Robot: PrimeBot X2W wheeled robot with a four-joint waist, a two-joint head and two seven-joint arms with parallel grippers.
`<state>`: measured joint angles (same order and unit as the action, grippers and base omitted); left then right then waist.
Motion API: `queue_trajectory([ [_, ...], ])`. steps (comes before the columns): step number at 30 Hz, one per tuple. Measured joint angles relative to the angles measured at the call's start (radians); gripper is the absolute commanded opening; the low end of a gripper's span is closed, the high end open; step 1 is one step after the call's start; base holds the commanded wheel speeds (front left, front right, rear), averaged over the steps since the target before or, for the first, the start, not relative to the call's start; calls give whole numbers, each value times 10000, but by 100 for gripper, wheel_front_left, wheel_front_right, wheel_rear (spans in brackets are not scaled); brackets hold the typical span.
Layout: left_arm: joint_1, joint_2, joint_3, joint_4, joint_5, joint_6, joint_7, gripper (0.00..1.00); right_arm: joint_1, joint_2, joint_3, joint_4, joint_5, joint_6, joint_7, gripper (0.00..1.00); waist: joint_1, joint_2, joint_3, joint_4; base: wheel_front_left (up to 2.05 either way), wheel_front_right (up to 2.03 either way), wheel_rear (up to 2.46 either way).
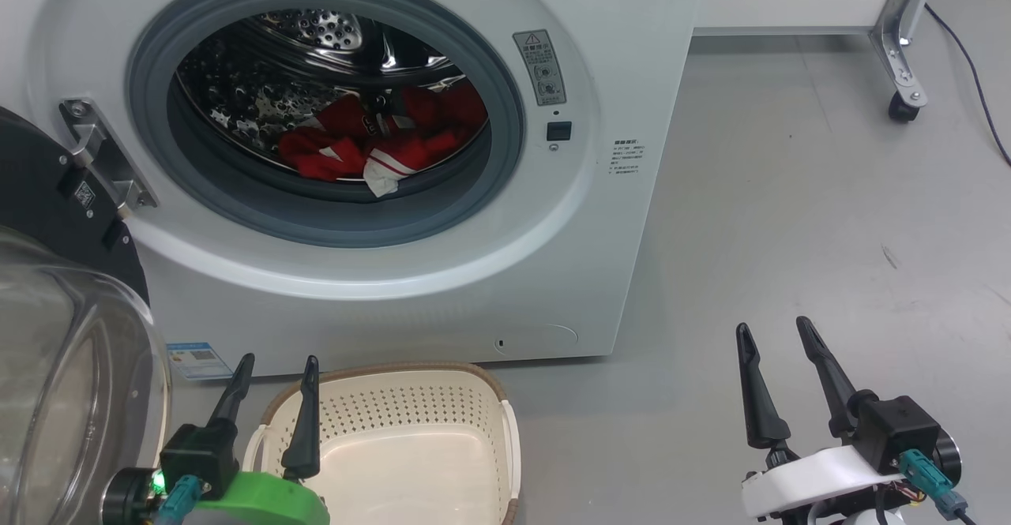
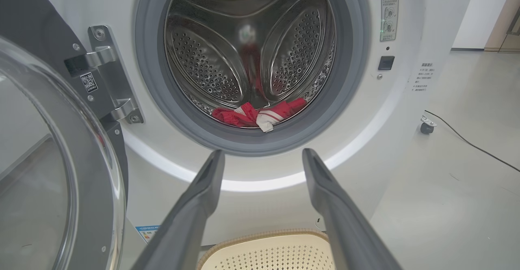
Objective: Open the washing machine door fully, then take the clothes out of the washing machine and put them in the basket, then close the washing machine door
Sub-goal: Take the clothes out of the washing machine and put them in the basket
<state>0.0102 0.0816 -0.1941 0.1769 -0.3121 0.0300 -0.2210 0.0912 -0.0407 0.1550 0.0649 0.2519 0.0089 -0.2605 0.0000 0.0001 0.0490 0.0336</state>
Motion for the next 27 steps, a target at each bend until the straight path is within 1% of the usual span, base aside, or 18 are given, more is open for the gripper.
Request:
queue_trajectory([
  [9, 0, 2, -10, -46, 0, -10, 2, 100, 0, 0, 0, 79, 33, 4, 0, 100, 0, 0, 45, 40, 0, 0, 0],
  [18, -12, -6, -35, -82, -33, -15, 0, 100, -8, 0, 29, 90, 29, 104, 0, 100, 0, 0, 206, 84, 0, 0, 0],
  [22, -73, -13, -146, -82, -35, -107, 2, 100, -24, 0, 105, 88, 8, 165, 0, 100, 0, 0, 348, 49, 0, 0, 0],
  [24, -266, -19, -282, -63, -61, -267, 13, 100, -47, 0, 146, 82, -36, 201, 0, 100, 0, 0, 494, -9, 0, 0, 0],
  [27, -609, -40, -360, 31, -138, -357, 136, 100, -109, 0, 176, 61, -73, 207, 0, 100, 0, 0, 676, -87, 0, 0, 0],
])
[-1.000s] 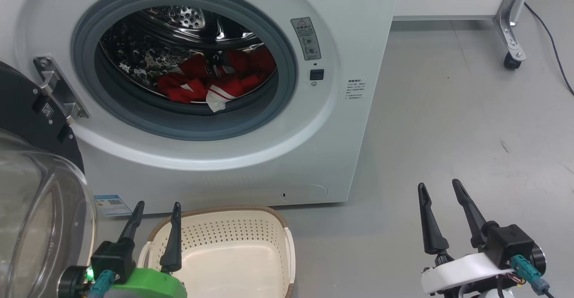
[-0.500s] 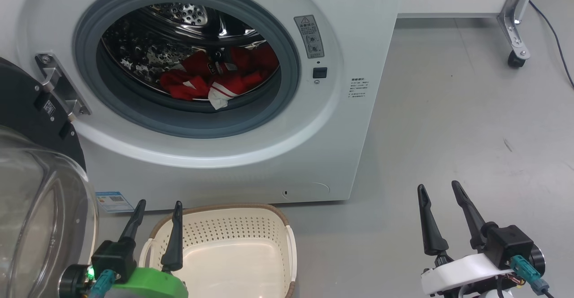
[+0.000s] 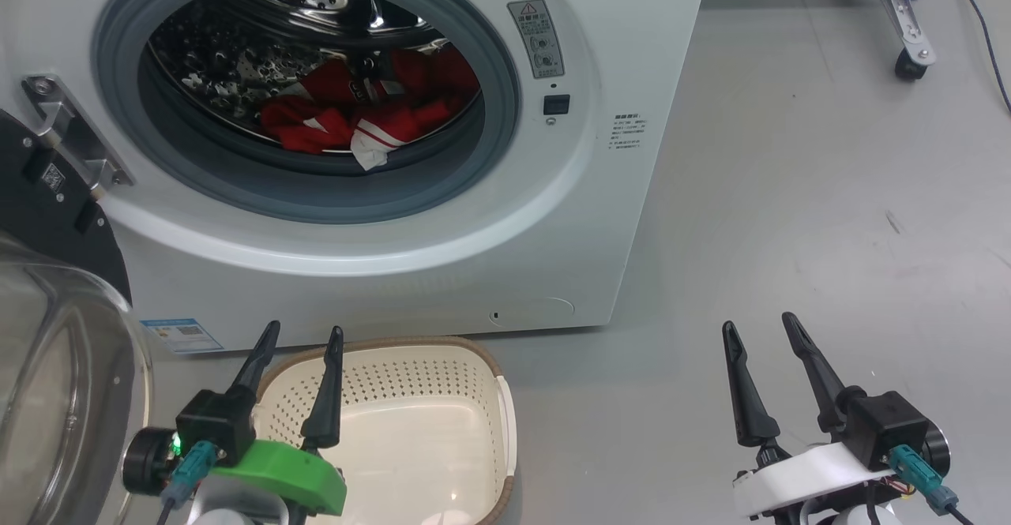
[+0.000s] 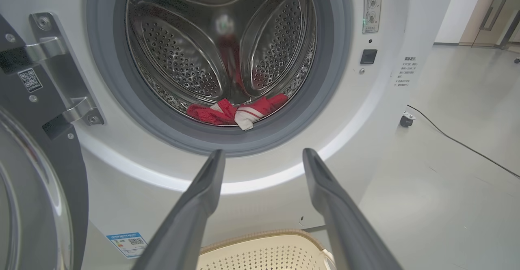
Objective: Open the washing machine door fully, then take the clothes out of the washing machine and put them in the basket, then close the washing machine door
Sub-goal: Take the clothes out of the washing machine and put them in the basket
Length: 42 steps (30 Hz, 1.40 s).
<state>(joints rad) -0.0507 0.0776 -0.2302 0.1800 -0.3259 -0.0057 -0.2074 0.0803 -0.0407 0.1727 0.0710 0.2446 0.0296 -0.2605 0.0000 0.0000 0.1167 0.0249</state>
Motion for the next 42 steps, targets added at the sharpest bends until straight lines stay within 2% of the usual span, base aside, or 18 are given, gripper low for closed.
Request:
queue_trajectory([
  [8, -1121, -31, -92, 328, -196, -322, 529, 100, -264, -4, 163, -165, -81, 0, 0, 100, 0, 0, 694, -240, 0, 0, 0],
  [15, -2251, 33, -161, 796, -581, -711, 1496, 100, -799, -10, 393, -470, -79, -4, 0, 100, 0, 0, 1526, -510, 0, 0, 0],
  [26, -4751, 522, 130, 1147, -1162, -965, 2903, 100, -1713, -33, 742, -825, 165, -207, -2, 100, 0, 0, 2997, -1031, 0, 0, 0],
  [42, -7637, 1971, 456, 2029, -1593, -1145, 4847, 100, -2824, -50, 1574, -984, 1068, -598, -2, 100, 1, 0, 4647, -2022, 0, 0, 0],
])
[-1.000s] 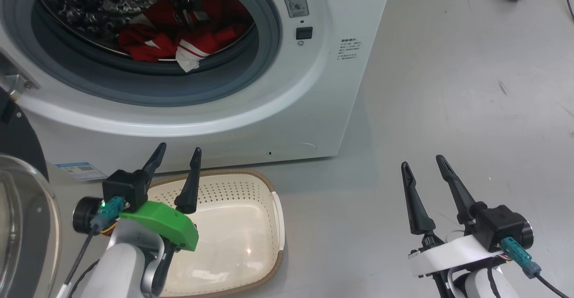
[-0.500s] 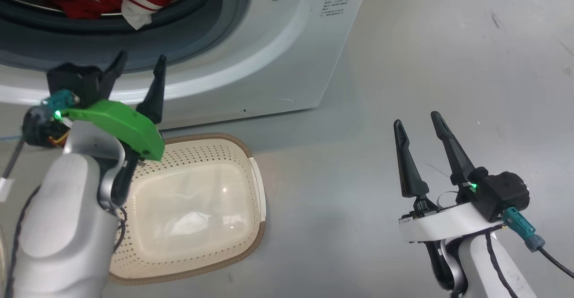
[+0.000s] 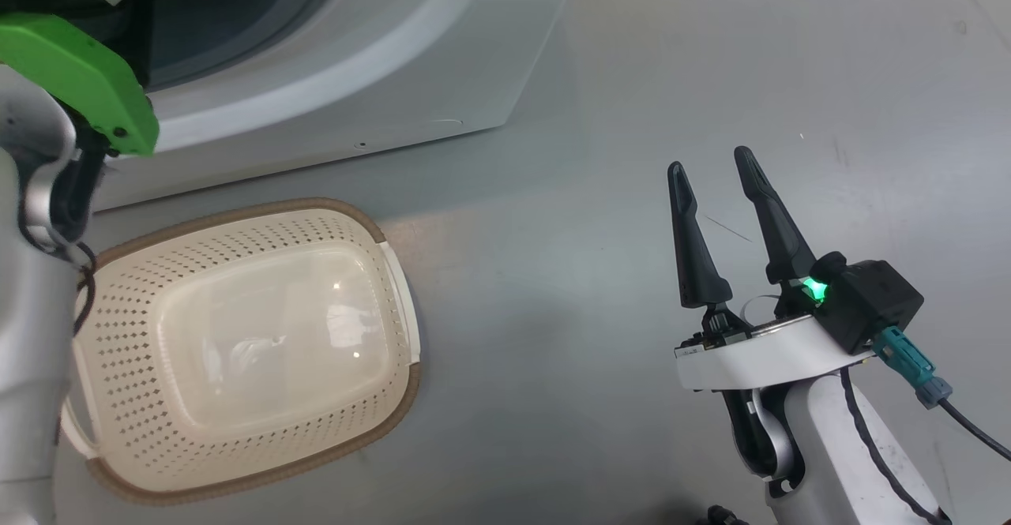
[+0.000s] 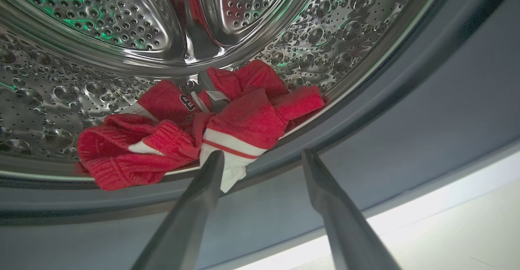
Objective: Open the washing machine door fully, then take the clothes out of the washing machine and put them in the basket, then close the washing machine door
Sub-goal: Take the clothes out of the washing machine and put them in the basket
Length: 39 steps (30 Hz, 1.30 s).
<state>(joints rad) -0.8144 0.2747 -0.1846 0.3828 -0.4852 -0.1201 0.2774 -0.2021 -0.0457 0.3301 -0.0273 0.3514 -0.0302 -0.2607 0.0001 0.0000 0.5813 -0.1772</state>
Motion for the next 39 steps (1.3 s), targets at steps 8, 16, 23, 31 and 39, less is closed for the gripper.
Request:
queue_trajectory([
  [8, -832, 612, 19, 353, 0, -2, 485, 100, -237, 0, 270, -29, 320, -165, 0, 100, 0, 0, 423, -556, 0, 0, 0],
  [16, -1385, 1070, -111, 746, 6, -10, 794, 100, -407, 2, 414, -92, 529, -274, 0, 100, -1, 0, 828, -1080, 0, 0, 0],
  [23, -1559, 1112, -163, 1262, 31, -10, 715, 100, -411, 2, 407, -100, 531, -360, 0, 100, -1, 0, 1038, -1300, 0, 0, 0],
  [31, -1749, 1183, -150, 1737, 236, -10, 366, 0, -575, 4, 426, -96, 529, -433, 0, 100, -1, 0, 1059, -1383, 0, 0, 0],
  [39, -1753, 1172, -167, 1992, 401, -10, -384, 0, -575, 4, 412, -84, 529, -443, 0, 100, -1, 0, 1009, -1391, 0, 0, 0],
])
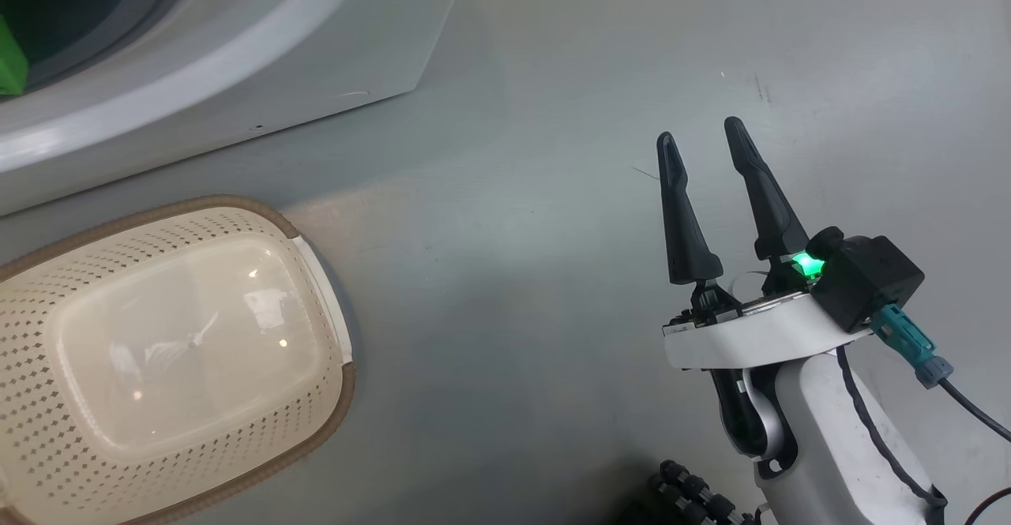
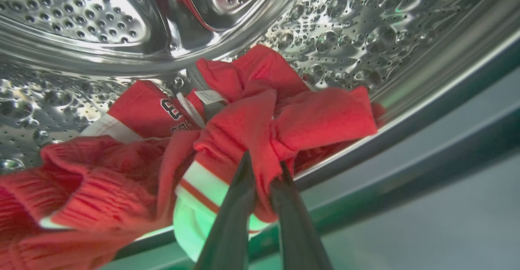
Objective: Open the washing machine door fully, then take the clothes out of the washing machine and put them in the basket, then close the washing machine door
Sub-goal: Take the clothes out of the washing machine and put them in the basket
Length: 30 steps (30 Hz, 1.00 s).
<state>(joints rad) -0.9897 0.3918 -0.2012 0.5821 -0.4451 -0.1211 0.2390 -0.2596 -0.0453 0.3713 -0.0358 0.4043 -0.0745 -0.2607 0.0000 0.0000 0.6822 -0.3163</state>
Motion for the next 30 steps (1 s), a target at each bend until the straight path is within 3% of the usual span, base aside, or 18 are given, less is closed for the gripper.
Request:
queue_trajectory([
  [20, 795, -970, 46, -123, 157, 0, -3586, 0, 11, -4, -368, 372, -485, -56, 0, 100, 0, 0, -793, 695, 0, 0, 0],
  [30, 1836, -1632, -31, -675, 157, 2, -4869, 0, 99, -8, -552, 619, -978, 205, 0, 100, 0, 0, -1434, 1254, 0, 0, 0],
])
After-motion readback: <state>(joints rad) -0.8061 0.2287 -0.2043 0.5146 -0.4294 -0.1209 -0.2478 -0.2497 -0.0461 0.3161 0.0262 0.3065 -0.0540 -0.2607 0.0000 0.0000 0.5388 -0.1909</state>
